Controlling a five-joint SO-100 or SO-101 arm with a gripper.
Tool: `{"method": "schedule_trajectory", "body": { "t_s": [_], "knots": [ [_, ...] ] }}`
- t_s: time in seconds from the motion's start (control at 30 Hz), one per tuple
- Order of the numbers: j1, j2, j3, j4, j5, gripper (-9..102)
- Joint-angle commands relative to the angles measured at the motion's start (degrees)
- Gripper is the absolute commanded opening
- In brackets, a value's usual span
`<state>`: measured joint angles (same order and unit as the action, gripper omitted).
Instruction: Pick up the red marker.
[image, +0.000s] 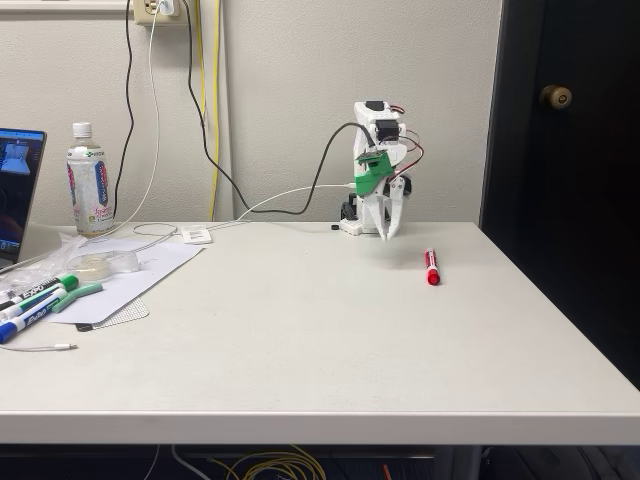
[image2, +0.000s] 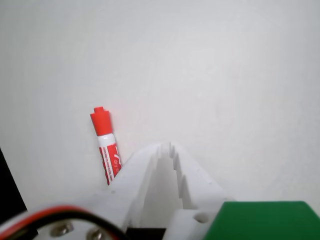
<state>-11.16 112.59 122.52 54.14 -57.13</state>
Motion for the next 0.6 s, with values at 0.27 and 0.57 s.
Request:
{"method": "schedule_trajectory", "body": {
  "t_s": [0.27,0.57],
  "knots": [
    [-5.0,0.4,-3.2,1.3,3.7,11],
    [-9.3,-2.0,-3.2,1.6,3.8,18]
  ]
}}
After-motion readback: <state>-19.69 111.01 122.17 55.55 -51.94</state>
